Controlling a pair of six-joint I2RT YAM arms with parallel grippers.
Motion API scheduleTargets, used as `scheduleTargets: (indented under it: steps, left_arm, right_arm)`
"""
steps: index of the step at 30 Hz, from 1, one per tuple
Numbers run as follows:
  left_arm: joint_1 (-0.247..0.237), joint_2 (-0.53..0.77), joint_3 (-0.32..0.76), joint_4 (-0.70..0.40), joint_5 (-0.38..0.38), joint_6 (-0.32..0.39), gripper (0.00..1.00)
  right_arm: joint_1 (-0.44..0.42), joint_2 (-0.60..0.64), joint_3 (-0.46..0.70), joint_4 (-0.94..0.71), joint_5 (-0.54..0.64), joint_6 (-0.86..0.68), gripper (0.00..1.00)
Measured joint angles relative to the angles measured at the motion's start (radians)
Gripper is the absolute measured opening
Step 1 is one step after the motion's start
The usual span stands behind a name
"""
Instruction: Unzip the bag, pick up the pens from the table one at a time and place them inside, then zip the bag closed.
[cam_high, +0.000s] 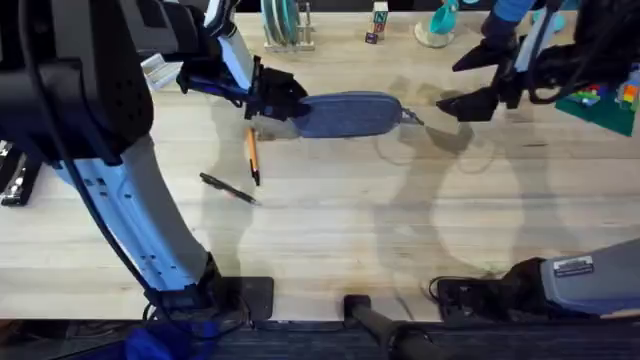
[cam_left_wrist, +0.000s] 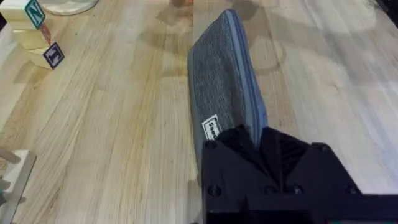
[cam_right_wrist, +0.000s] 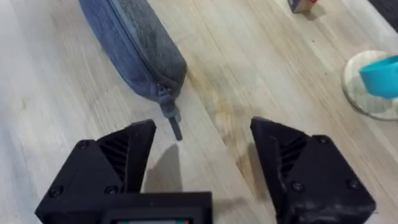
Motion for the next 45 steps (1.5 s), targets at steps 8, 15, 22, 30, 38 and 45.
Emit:
scheduleTargets:
  steps: [8, 15, 22, 30, 38, 45]
  left_arm:
    - [0.0, 0.0, 0.0, 0.0, 0.0, 0.0, 0.044]
    - [0.0, 0.0, 0.0, 0.0, 0.0, 0.0, 0.044]
    - [0.0, 0.0, 0.0, 0.0, 0.0, 0.0, 0.044]
    - [0.0, 0.0, 0.0, 0.0, 0.0, 0.0, 0.044]
    - [0.0, 0.0, 0.0, 0.001, 0.0, 0.0, 0.044]
    - [0.0, 0.0, 0.0, 0.006, 0.0, 0.0, 0.044]
  right_arm:
    - [0.033, 0.019, 0.0, 0.008, -0.001, -0.021, 0.929]
    - [0.083, 0.043, 0.002, 0.015, -0.003, -0.053, 0.918]
    - [0.088, 0.092, 0.002, 0.015, -0.002, -0.062, 0.919]
    - [0.096, 0.16, 0.003, 0.032, -0.002, -0.077, 0.924]
    - [0.14, 0.197, 0.003, 0.065, -0.003, -0.082, 0.91]
    - [0.17, 0.242, 0.005, 0.093, -0.002, -0.084, 0.874]
